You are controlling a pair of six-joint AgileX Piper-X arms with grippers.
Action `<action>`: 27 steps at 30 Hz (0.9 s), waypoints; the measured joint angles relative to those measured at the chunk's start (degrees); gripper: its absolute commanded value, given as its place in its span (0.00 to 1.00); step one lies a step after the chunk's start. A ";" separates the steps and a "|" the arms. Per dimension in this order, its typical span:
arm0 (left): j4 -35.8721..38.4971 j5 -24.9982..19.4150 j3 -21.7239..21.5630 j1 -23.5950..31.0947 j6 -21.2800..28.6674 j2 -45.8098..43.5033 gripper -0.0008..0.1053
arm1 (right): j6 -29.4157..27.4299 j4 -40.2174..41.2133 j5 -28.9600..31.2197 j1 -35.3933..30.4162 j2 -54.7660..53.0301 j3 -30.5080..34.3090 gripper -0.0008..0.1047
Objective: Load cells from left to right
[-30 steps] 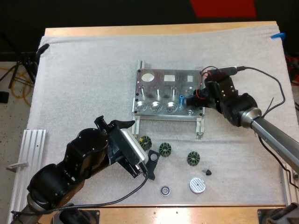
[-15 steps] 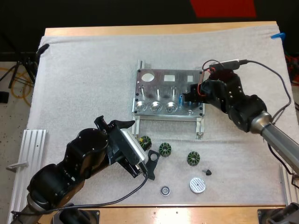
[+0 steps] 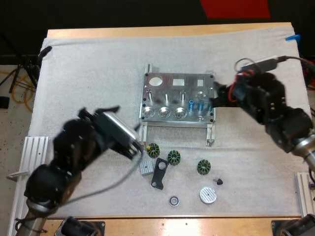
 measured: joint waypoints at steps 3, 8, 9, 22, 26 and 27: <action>-1.70 2.40 -0.16 6.98 -0.02 0.27 0.62 | -0.45 1.78 0.00 -4.06 -1.46 0.00 0.58; -0.99 2.60 -2.64 15.90 1.70 0.39 0.62 | -3.53 5.16 0.18 -10.00 -5.52 0.00 0.58; 0.07 2.60 -3.51 17.44 2.39 0.12 0.62 | -4.47 5.94 0.20 -11.30 -7.10 0.00 0.58; 6.64 2.60 -4.90 19.23 2.80 -12.98 0.62 | -8.01 15.62 0.35 -19.19 -25.67 1.20 0.58; 10.08 2.60 -4.90 19.23 2.87 -17.79 0.62 | -8.12 18.09 0.49 -19.18 -32.52 4.15 0.58; 11.30 2.60 -4.90 19.23 2.87 -19.58 0.62 | -8.09 18.69 0.49 -19.18 -34.41 4.97 0.58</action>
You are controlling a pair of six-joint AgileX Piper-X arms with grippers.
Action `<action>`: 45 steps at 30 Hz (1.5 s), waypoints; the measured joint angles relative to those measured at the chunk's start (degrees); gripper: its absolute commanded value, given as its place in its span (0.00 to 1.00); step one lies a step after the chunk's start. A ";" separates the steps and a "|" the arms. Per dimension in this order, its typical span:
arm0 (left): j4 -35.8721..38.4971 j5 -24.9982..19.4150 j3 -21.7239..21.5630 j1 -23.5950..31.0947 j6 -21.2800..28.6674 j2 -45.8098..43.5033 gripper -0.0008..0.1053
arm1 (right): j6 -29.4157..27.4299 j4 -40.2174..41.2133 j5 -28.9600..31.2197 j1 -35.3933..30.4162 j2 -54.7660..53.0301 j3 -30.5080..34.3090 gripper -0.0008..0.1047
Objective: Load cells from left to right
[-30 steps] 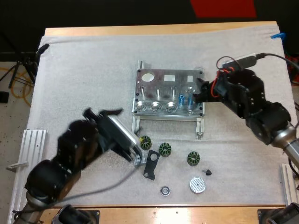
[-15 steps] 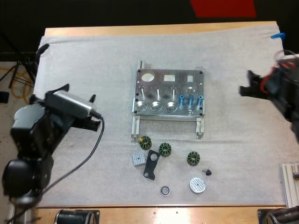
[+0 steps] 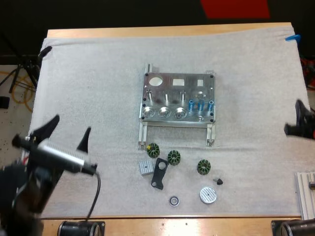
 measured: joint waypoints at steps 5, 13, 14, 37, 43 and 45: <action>6.56 0.00 0.00 0.00 0.00 -7.45 0.62 | 0.00 4.14 0.00 0.00 -9.04 2.69 0.58; 13.50 0.00 0.12 0.00 0.00 -18.84 0.62 | -0.05 10.49 0.00 0.00 -22.74 4.84 0.58; 14.68 0.00 0.12 0.00 0.10 -20.34 0.62 | -0.05 11.50 0.00 0.00 -24.58 4.82 0.58; 23.53 -3.41 7.40 0.00 -1.54 -24.66 0.62 | 1.21 18.64 1.26 -0.12 -35.52 6.97 0.58; 15.26 -3.41 13.30 0.00 -3.64 -24.66 0.62 | 1.21 12.52 1.26 -0.12 -35.52 12.48 0.58; 12.89 -3.41 16.07 0.00 -4.32 -24.52 0.62 | 1.21 12.12 1.26 -0.12 -35.52 14.51 0.58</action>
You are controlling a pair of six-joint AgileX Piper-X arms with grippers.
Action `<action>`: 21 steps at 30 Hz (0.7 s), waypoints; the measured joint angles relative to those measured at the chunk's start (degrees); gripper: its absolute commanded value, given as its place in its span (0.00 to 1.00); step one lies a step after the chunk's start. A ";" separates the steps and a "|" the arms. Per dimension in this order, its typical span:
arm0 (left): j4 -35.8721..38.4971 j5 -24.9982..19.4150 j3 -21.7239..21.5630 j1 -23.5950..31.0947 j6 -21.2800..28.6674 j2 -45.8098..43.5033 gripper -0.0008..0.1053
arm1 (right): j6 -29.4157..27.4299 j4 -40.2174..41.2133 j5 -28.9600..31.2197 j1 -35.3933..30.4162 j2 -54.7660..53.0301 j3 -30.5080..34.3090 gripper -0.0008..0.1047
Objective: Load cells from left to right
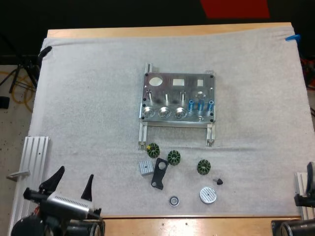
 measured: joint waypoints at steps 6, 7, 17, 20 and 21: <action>-2.55 0.00 5.04 0.00 0.00 -0.01 0.62 | 0.00 0.00 0.00 0.00 0.00 4.63 0.58; -2.56 0.00 5.39 0.00 -0.12 -0.01 0.62 | 0.00 0.00 0.00 0.00 0.00 4.89 0.58; -3.52 0.00 8.76 0.00 -2.55 -0.01 0.62 | 0.00 0.00 0.00 0.00 0.10 9.21 0.58; -3.71 0.00 8.76 0.00 -2.55 -0.01 0.62 | 0.00 0.00 0.00 0.00 0.10 10.04 0.58; -3.71 0.00 8.76 0.00 -2.55 -0.01 0.62 | 0.00 0.00 0.00 0.00 0.10 10.16 0.58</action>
